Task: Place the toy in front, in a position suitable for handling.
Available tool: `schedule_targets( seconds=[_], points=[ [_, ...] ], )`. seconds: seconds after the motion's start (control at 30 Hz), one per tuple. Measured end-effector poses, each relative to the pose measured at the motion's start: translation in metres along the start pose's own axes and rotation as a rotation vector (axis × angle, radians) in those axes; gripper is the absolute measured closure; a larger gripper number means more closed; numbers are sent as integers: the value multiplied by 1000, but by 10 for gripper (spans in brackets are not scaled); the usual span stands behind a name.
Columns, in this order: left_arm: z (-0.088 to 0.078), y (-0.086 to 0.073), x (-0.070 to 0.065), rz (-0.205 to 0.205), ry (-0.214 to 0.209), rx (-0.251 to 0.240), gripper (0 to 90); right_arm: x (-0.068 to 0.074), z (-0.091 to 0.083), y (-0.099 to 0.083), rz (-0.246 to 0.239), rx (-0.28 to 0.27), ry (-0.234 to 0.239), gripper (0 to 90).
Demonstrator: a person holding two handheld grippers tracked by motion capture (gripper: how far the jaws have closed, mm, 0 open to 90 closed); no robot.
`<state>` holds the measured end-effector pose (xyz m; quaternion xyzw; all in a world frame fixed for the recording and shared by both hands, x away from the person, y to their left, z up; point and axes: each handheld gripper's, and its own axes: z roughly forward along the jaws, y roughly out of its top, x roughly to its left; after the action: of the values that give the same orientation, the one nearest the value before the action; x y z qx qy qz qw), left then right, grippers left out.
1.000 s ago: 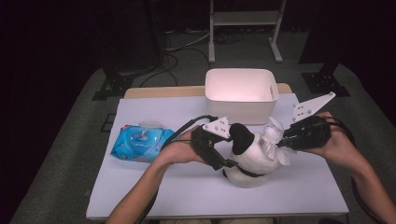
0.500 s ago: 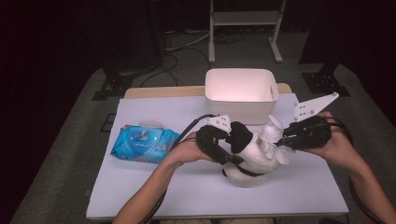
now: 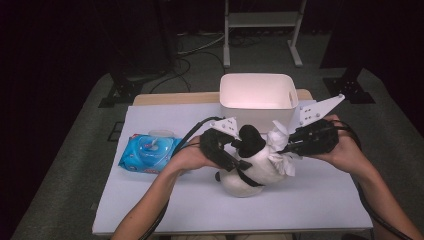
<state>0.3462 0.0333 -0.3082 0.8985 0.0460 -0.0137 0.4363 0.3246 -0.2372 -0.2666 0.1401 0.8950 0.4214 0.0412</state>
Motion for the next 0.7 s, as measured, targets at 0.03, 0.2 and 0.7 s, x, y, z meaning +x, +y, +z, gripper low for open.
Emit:
schedule_targets(
  seconds=[0.03, 0.2, 0.7],
  points=[
    [1, 1, -1, 5, 0, 2, 331, 1, 0, 2, -6, 0, 2, 797],
    [3, 2, -3, 22, -2, 13, 342, 7, 1, 5, -28, 24, 10, 797],
    [17, -4, 0, 6, -32, 16, 354, 6, -9, -19, 16, 70, -6, 796]
  ],
)
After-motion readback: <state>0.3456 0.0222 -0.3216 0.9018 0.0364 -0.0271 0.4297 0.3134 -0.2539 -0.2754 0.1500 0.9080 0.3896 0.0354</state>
